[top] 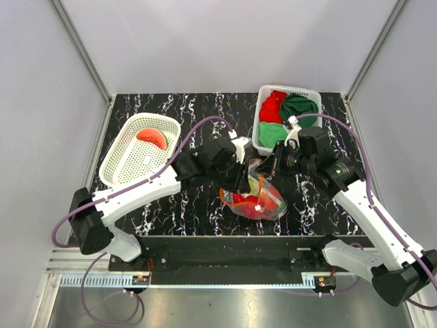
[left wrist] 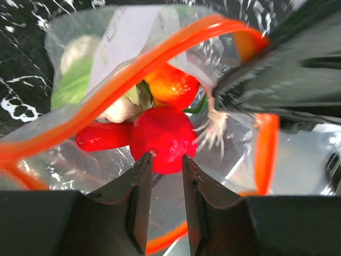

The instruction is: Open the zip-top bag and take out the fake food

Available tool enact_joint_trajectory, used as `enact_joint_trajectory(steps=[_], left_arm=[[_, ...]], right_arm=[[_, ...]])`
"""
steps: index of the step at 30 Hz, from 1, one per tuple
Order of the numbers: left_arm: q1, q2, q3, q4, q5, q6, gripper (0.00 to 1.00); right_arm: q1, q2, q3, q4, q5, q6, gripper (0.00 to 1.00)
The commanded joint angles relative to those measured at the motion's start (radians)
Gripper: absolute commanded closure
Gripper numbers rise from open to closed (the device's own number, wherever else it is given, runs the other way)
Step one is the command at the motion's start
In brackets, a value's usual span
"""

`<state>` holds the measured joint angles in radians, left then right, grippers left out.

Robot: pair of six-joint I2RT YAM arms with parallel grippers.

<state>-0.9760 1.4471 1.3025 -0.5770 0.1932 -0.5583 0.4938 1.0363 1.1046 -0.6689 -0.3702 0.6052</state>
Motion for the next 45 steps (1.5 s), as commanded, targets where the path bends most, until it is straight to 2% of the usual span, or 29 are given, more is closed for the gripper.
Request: enact_joint_trajectory(steps=[1, 4, 5, 9, 17, 22, 30, 36, 45], left_arm=[[-0.007, 0.022, 0.007, 0.057, 0.077, 0.067, 0.65], [-0.018, 0.048, -0.015, 0.069, 0.080, 0.081, 0.52], [-0.020, 0.055, -0.022, 0.074, 0.080, 0.086, 0.44], [-0.021, 0.075, -0.048, 0.109, 0.086, 0.093, 0.34], [-0.029, 0.113, -0.094, 0.175, 0.066, 0.101, 0.31], [-0.044, 0.145, -0.134, 0.226, 0.075, 0.106, 0.20], [-0.079, 0.200, -0.195, 0.286, 0.138, 0.097, 0.15], [-0.110, 0.239, -0.250, 0.287, 0.072, 0.091, 0.10], [-0.139, 0.325, -0.224, 0.315, -0.005, 0.031, 0.10]], right_arm=[[0.003, -0.033, -0.014, 0.081, -0.024, 0.047, 1.00], [0.003, -0.059, -0.051, 0.104, -0.032, 0.079, 1.00], [0.003, -0.062, -0.066, 0.110, -0.033, 0.087, 1.00], [0.003, -0.068, -0.072, 0.126, -0.038, 0.105, 1.00], [0.003, -0.082, -0.097, 0.154, -0.027, 0.159, 1.00], [0.003, -0.116, -0.140, 0.155, -0.010, 0.195, 1.00], [0.003, -0.150, -0.173, 0.143, -0.009, 0.212, 1.00], [0.003, -0.196, -0.233, 0.103, -0.006, 0.208, 1.00], [0.003, -0.254, -0.322, 0.089, -0.021, 0.223, 1.00]])
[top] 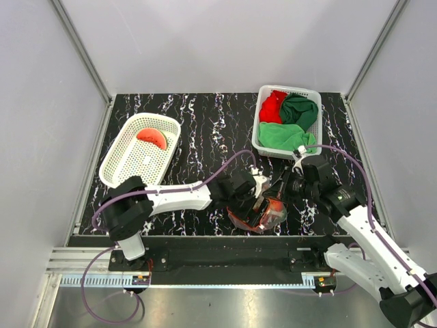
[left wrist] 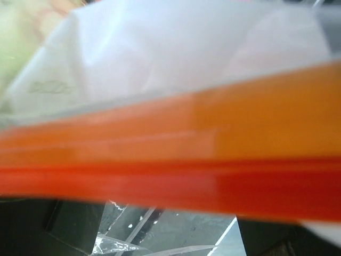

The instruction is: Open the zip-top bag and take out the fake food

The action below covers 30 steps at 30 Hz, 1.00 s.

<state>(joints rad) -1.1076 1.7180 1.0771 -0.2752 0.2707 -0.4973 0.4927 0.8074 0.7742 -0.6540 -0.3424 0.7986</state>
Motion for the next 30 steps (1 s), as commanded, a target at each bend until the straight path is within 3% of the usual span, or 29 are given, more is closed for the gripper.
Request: enact_joint_trajectory(steps=[1, 3, 8, 18, 22, 30], left_arm=[[-0.008, 0.054, 0.003, 0.016, -0.091, -0.033, 0.13], [-0.008, 0.046, 0.017, 0.018, -0.114, -0.037, 0.20], [-0.008, -0.023, 0.038, -0.019, -0.140, -0.035, 0.57], [-0.008, -0.156, 0.190, -0.249, -0.169, 0.019, 0.95], [-0.006, -0.179, 0.256, -0.337, -0.156, 0.014, 1.00], [0.054, -0.150, 0.411, -0.432, -0.168, -0.093, 1.00]], right_arm=[[0.004, -0.028, 0.011, 0.073, -0.050, 0.028, 1.00], [0.004, -0.031, 0.014, 0.067, -0.050, 0.024, 1.00], [0.004, -0.057, 0.031, 0.034, -0.029, -0.012, 1.00], [0.003, -0.093, 0.013, -0.022, 0.008, -0.128, 1.00], [0.004, -0.111, -0.013, -0.032, 0.014, -0.147, 1.00], [0.003, -0.148, -0.042, -0.012, -0.053, -0.170, 1.00]])
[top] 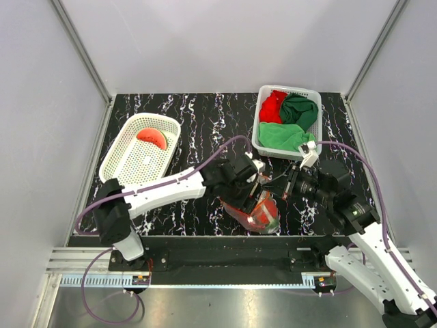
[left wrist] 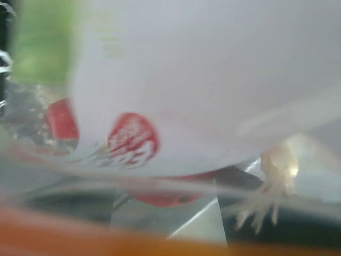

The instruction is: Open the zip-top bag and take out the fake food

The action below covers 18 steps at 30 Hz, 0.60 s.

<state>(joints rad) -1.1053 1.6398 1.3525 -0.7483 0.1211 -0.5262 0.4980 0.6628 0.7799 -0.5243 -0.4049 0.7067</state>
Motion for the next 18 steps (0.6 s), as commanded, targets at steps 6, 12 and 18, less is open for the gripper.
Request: enact_joint_trajectory(steps=[6, 12, 18], left_arm=[[0.058, -0.006, 0.165, 0.044, -0.081, -0.014, 1.00], [0.058, -0.066, 0.168, 0.079, -0.061, -0.026, 1.00], [0.058, -0.191, 0.146, 0.106, 0.057, 0.009, 1.00]], right_arm=[[-0.001, -0.022, -0.013, -0.137, 0.011, -0.079, 1.00], [-0.001, 0.017, 0.007, -0.151, 0.041, -0.089, 1.00], [-0.003, 0.020, 0.018, -0.186, 0.153, -0.081, 1.00]])
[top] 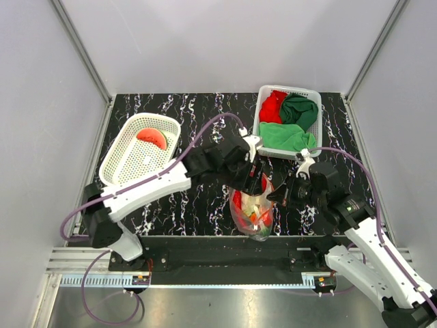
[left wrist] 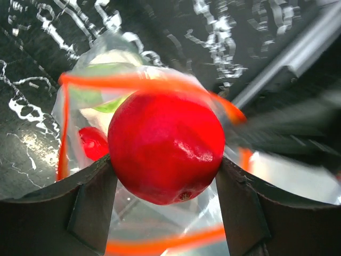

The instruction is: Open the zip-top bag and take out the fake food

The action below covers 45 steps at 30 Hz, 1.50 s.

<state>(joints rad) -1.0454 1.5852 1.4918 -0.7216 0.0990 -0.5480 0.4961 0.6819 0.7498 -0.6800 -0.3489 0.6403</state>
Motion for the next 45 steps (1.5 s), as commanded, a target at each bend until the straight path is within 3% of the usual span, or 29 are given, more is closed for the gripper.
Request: enact_joint_trajectory(steps=[1, 6, 10, 18, 26, 34, 45], left_arm=[[-0.002, -0.160, -0.005, 0.083, 0.094, 0.055, 1.00], [0.021, -0.329, -0.116, 0.105, 0.071, 0.099, 1.00], [0.099, -0.412, -0.162, 0.105, -0.034, 0.080, 1.00], [0.451, -0.410, -0.206, 0.057, -0.310, -0.046, 1.00], [0.783, -0.225, -0.211, 0.073, -0.351, -0.044, 1.00], [1.030, 0.036, -0.177, 0.143, -0.377, 0.048, 1.00], [1.136, 0.406, 0.077, 0.128, -0.334, 0.175, 0.96]], right_arm=[[0.001, 0.002, 0.048, -0.033, 0.120, -0.010, 1.00], [0.001, 0.001, 0.045, -0.035, 0.142, -0.004, 1.00], [0.001, -0.008, 0.057, -0.033, 0.137, -0.013, 1.00], [0.001, -0.007, 0.097, -0.059, 0.153, -0.037, 1.00], [-0.001, 0.002, 0.148, -0.124, 0.166, -0.074, 1.00], [0.001, 0.030, 0.187, -0.150, 0.117, -0.159, 1.00], [0.001, 0.034, 0.206, -0.170, 0.142, -0.214, 1.00]])
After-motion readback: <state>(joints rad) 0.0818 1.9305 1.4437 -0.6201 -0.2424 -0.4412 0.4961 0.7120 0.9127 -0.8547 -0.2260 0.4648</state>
